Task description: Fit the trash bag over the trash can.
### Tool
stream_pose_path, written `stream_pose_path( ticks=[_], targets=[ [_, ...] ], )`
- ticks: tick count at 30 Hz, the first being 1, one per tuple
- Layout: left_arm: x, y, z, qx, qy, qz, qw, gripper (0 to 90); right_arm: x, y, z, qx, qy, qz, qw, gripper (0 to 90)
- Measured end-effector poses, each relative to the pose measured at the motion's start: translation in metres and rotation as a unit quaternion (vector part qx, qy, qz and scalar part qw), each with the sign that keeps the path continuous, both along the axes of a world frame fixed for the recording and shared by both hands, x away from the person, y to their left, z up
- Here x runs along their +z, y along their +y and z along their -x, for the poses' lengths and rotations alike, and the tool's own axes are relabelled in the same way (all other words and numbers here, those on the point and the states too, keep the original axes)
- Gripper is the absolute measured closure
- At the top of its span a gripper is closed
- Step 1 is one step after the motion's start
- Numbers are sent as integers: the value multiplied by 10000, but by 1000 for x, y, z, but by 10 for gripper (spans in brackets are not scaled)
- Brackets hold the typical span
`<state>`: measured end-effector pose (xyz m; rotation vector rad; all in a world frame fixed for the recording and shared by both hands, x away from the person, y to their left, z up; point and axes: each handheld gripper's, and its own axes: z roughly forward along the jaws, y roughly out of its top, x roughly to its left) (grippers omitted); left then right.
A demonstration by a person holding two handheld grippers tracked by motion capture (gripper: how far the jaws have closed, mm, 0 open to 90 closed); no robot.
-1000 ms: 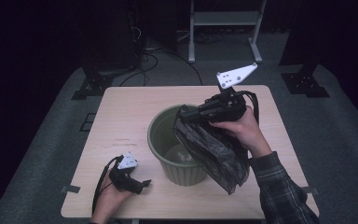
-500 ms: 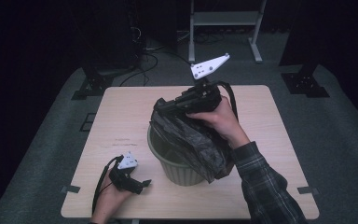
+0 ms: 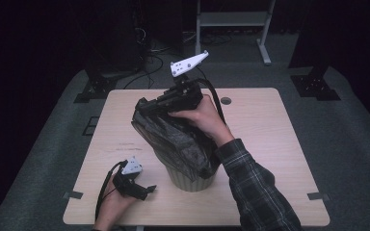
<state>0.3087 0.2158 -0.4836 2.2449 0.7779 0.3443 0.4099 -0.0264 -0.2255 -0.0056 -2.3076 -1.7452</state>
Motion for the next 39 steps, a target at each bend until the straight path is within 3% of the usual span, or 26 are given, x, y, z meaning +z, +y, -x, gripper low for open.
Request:
stream_pose_path(
  ticks=[13, 22, 26, 33, 39],
  targets=[
    [0, 0, 0, 12, -2, 16, 10000, 0, 10, 7, -20, -165, -1, 9, 9999, 866],
    [0, 0, 0, 15, 2, 18, 10000, 0, 5, 7, -29, -233, 110, 8, 9997, 866],
    [0, 0, 0, 9, 4, 6, 10000, 0, -3, 2, -21, -275, 74, 184, 9994, 865],
    [0, 0, 0, 8, 9, 12, 10000, 0, -20, -23, -6, -390, 75, 461, 9981, 864],
    [0, 0, 0, 10, 6, 14, 10000, 0, -35, -52, 11, -606, -64, 911, 9940, 862]
  ],
)
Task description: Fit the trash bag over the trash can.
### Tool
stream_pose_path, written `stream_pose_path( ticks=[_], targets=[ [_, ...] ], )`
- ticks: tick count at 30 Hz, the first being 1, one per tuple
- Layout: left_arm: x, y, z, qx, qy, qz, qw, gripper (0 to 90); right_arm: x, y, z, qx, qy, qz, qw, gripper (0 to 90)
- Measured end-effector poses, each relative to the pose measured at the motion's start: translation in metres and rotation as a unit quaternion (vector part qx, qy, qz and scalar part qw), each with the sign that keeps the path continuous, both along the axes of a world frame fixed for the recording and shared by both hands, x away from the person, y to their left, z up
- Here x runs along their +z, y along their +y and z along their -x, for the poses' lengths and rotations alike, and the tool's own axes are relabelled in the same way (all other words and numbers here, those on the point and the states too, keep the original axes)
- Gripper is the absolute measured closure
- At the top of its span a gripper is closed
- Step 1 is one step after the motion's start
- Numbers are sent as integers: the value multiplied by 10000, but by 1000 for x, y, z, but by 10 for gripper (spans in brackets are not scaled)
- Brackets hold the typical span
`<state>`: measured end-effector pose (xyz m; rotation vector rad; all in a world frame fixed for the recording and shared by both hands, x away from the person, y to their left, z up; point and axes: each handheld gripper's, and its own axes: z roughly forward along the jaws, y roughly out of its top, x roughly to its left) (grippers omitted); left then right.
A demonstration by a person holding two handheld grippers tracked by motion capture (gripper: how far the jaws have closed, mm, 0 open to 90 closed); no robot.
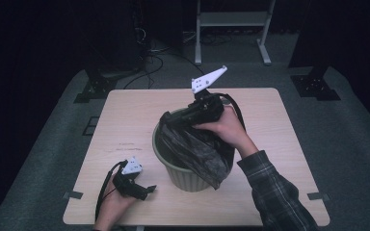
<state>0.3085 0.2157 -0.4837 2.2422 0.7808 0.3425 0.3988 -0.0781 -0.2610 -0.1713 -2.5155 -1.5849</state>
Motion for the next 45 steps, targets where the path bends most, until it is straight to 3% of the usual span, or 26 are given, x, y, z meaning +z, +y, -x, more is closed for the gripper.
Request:
stream_pose_path(
  ticks=[8, 11, 12, 14, 19, 24, 29, 31, 34, 36, 39, 45],
  targets=[
    [0, 0, 0, 2, -1, 0, 10000, 0, -15, -27, 12, -217, -138, 511, 9984, 830],
    [0, 0, 0, 3, 0, 1, 10000, 0, -18, -36, 15, -361, -152, 555, 9977, 706],
    [0, 0, 0, 9, 2, 1, 10000, 0, -19, -40, 16, -418, -210, 561, 9973, 629],
    [0, 0, 0, 16, 2, 0, 10000, 0, -19, -49, 21, -637, -345, 598, 9956, 584],
    [0, 0, 0, 18, 1, -2, 10000, 0, -17, -77, 30, -999, -441, 416, 9931, 477],
    [0, 0, 0, 30, 1, 0, 10000, 0, -19, -101, 34, -1235, -316, 258, 9915, 432],
    [0, 0, 0, 31, 1, 1, 10000, 0, -28, -111, 38, -1361, -350, 316, 9896, 436],
    [0, 0, 0, 31, 1, -1, 10000, 0, -32, -114, 38, -1416, -349, 353, 9887, 533],
    [0, 0, 0, 40, 0, 0, 10000, 0, -35, -113, 38, -1368, -374, 424, 9890, 751],
    [0, 0, 0, 41, 0, 2, 10000, 0, -37, -108, 37, -1329, -386, 525, 9890, 813],
    [0, 0, 1, 57, -8, -5, 10000, 0, -41, -97, 35, -1276, -390, 755, 9882, 834],
    [2, 3, 2, 36, -3, 51, 10000, 0, -45, -87, 32, -1155, -430, 840, 9888, 836]
  ],
)
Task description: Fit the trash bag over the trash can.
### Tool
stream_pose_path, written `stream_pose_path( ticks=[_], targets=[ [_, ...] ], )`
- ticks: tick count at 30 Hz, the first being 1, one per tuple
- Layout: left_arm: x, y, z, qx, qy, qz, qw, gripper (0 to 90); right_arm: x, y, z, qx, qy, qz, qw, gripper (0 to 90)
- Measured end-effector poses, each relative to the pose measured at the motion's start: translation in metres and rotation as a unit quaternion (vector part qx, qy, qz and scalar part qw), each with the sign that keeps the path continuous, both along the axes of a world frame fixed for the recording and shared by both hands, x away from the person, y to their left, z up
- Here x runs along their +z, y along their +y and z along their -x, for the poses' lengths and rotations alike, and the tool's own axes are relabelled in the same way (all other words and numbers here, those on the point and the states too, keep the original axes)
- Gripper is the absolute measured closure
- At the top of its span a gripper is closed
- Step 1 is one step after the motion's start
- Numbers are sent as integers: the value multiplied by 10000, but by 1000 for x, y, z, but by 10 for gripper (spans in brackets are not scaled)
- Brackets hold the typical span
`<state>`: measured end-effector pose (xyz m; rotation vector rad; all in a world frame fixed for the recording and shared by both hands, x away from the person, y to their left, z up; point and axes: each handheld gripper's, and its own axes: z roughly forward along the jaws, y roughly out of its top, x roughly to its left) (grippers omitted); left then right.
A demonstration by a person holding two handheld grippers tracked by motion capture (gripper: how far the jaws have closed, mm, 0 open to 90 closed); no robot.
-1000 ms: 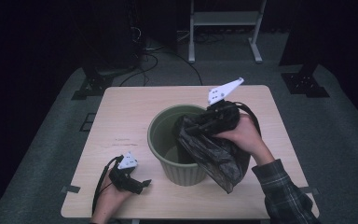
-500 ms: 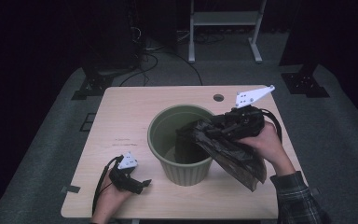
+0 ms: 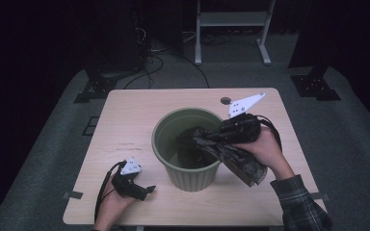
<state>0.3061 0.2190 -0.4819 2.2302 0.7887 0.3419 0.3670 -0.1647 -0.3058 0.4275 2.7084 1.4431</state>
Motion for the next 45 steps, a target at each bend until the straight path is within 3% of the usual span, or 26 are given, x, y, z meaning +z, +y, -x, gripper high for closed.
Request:
stream_pose_path(
  ticks=[11, 14, 17, 22, 24, 27, 32, 35, 38, 41, 45],
  targets=[
    [32, 11, 6, -211, -181, 652, 9975, 0, 1, -5, 0, 38, 47, -204, 9998, 837],
    [41, 14, 7, -234, -228, 722, 9969, 0, 2, -7, 1, 40, 58, -262, 9996, 837],
    [50, 18, 9, -289, -225, 964, 9947, 26, 2, -8, 1, 74, 72, -305, 9995, 836],
    [66, 18, 10, -447, -251, 1033, 9933, 57, 2, -7, 0, 133, 126, -297, 9994, 835],
    [75, 18, 11, -602, -261, 1104, 9917, 124, 2, -7, -1, 149, 132, -296, 9994, 835],
    [89, 17, 12, -705, -392, 1174, 9898, 142, 2, -6, -1, 161, 139, -288, 9994, 835],
    [111, 19, 12, -1011, -447, 1336, 9849, 327, 3, -5, -2, 160, 132, -261, 9994, 832],
    [125, 19, 12, -1078, -520, 1376, 9832, 395, 4, -6, -2, 155, 129, -271, 9994, 832],
    [138, 17, 12, -1203, -607, 1468, 9799, 495, 4, -6, -2, 155, 134, -266, 9994, 831],
    [149, 15, 11, -1202, -681, 1487, 9792, 539, 4, -7, -1, 167, 137, -271, 9994, 831],
    [163, 9, 8, -1358, -736, 1536, 9760, 609, 4, -7, -2, 174, 143, -285, 9993, 830]
  ],
)
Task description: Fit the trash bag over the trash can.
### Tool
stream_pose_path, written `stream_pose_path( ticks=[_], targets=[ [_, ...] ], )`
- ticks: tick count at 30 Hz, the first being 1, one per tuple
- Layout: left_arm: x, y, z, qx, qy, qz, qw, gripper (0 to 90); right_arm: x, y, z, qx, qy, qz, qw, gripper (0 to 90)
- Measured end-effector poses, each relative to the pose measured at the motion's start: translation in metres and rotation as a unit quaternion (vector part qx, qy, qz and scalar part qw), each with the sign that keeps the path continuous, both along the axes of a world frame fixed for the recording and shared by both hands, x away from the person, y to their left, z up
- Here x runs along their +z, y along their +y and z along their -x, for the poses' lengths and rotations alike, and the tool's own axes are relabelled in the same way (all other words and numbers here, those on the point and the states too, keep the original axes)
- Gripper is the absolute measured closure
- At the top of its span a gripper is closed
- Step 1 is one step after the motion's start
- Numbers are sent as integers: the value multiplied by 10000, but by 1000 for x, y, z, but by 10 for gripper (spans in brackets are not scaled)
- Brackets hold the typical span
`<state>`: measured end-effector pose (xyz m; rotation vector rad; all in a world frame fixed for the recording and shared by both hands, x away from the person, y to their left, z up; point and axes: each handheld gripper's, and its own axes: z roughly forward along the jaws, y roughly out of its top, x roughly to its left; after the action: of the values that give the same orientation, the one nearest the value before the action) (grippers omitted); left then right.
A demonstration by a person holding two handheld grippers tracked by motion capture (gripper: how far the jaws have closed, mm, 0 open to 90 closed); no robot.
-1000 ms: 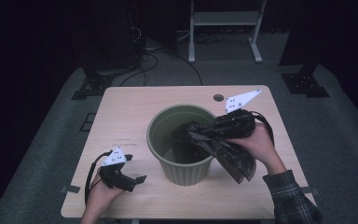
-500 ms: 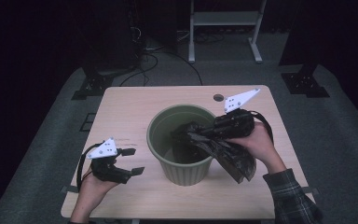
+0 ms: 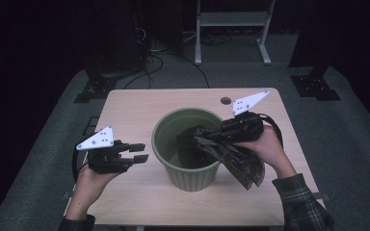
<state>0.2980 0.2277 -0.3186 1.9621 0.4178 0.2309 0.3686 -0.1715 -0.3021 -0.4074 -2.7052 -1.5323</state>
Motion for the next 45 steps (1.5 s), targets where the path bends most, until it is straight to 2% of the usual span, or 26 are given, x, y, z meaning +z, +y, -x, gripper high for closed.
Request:
stream_pose_path(
  ticks=[4, 13, 21, 27, 32, 41, 43, 45],
  targets=[
    [13, -10, -6, -103, -95, -46, 9999, 659, 1, -1, 0, 7, 23, -32, 10000, 830],
    [31, -43, -28, -440, -242, -149, 9986, 664, 2, 2, -1, 49, 22, -12, 10000, 830],
    [36, -72, -46, -625, -228, -149, 9977, 619, 3, 3, -1, 107, 66, 39, 9999, 835],
    [40, -92, -52, -703, -297, -257, 9968, 519, 3, 5, -2, 149, 91, 24, 9998, 835],
    [36, -106, -57, -903, -231, -388, 9949, 496, 3, 7, -1, 175, 104, 19, 9998, 836],
    [34, -122, -67, -1106, -136, -489, 9926, 530, 5, 8, -1, 273, 129, 18, 9995, 838],
    [34, -125, -68, -1214, -110, -586, 9908, 576, 6, 9, -1, 309, 99, 19, 9995, 838],
    [33, -126, -68, -1385, 44, -650, 9882, 710, 6, 10, -2, 305, 87, 28, 9995, 837]
  ],
)
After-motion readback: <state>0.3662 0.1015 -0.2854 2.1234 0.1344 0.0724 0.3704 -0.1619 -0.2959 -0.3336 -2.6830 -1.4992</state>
